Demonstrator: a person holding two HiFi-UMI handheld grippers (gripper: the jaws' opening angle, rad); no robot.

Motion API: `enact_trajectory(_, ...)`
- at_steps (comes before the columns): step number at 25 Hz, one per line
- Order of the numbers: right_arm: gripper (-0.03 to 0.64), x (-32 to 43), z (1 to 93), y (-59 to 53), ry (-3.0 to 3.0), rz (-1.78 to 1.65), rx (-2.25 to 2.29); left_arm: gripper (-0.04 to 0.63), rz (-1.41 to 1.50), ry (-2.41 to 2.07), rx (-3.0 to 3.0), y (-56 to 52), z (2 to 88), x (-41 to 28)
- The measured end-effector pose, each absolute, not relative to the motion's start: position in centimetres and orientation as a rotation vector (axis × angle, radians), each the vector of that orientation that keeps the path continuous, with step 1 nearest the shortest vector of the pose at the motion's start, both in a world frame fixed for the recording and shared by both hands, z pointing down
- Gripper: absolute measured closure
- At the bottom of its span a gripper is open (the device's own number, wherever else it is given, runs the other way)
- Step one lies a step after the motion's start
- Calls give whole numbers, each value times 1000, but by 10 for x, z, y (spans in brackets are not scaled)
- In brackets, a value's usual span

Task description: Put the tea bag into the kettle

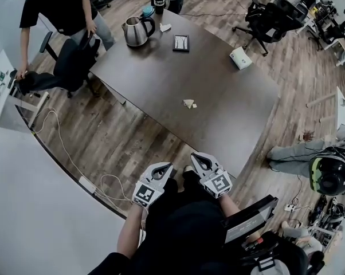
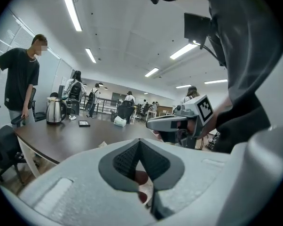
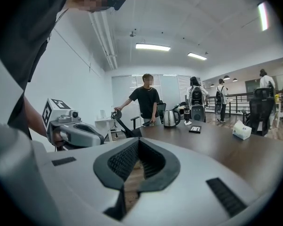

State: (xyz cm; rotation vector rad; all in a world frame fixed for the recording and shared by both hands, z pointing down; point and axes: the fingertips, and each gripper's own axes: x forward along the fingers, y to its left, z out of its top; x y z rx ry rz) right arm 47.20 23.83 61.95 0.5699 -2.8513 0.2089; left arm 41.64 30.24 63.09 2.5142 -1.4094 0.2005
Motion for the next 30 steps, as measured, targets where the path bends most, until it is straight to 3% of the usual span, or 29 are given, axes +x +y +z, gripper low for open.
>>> enact_trajectory(19, 611, 466, 669, 74, -2862, 405, 714, 594, 370, -1382, 2442, 148, 631, 406)
enact_trajectory(30, 609, 470, 725, 29, -2675, 408, 702, 594, 319, -1261, 2470, 103, 654, 417)
